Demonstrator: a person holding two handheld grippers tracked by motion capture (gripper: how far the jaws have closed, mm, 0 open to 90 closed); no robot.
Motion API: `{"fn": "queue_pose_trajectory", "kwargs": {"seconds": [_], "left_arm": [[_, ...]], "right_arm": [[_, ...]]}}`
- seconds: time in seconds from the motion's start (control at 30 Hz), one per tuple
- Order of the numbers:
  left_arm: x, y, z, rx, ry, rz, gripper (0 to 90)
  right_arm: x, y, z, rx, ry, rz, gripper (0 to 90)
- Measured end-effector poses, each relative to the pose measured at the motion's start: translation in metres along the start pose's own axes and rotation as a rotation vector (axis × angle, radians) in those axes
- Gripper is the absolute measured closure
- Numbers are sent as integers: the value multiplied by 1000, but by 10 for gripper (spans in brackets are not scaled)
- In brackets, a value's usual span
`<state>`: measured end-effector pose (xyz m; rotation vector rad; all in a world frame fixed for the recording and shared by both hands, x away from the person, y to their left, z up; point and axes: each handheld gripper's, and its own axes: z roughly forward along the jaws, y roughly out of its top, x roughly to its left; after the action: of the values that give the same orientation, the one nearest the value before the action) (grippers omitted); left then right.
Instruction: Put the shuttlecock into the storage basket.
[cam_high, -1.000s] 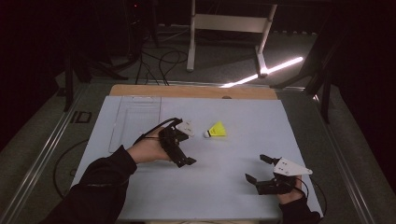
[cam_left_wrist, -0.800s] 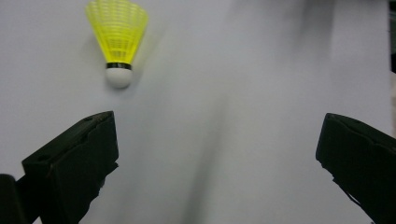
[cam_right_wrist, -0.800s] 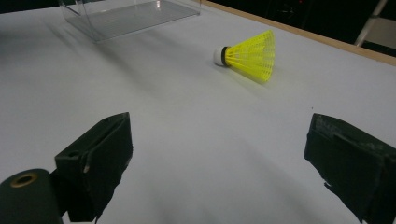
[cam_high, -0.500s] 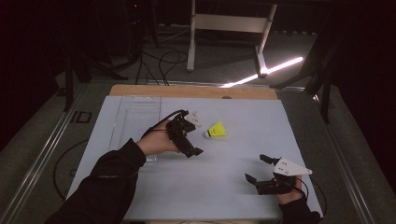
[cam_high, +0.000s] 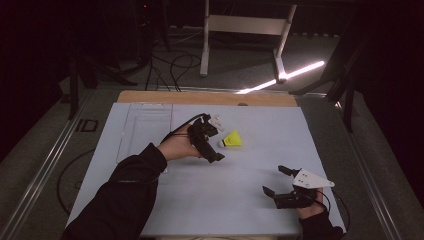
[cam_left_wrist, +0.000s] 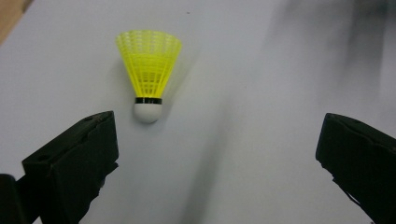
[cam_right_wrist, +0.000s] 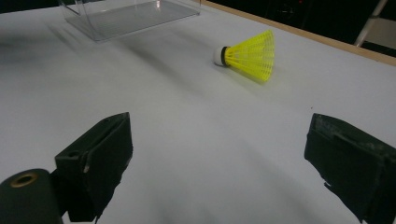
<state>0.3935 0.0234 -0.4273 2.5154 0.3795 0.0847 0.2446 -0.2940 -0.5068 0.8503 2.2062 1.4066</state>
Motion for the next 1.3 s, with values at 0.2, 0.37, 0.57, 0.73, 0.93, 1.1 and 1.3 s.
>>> {"fn": "queue_pose_trajectory", "kwargs": {"seconds": [0.2, 0.37, 0.57, 0.73, 0.93, 1.1, 1.3], "left_arm": [[8, 6, 9, 15, 2, -1, 0], [16, 7, 19, 32, 8, -2, 1], [23, 7, 28, 51, 16, 8, 11], [27, 7, 40, 64, 19, 5, 39], [34, 6, 51, 76, 27, -17, 103], [39, 2, 62, 77, 18, -32, 170], [42, -2, 78, 93, 27, -40, 272]], "right_arm": [[0, 0, 1, 0, 1, -1, 80], [0, -1, 1, 0, 3, -3, 80], [0, -1, 2, 3, 6, -4, 80], [0, -1, 2, 6, 9, -2, 80], [0, -1, 2, 9, 11, 0, 80], [0, -1, 2, 8, 13, -1, 80], [0, -2, 3, 8, 17, -2, 80]]}}
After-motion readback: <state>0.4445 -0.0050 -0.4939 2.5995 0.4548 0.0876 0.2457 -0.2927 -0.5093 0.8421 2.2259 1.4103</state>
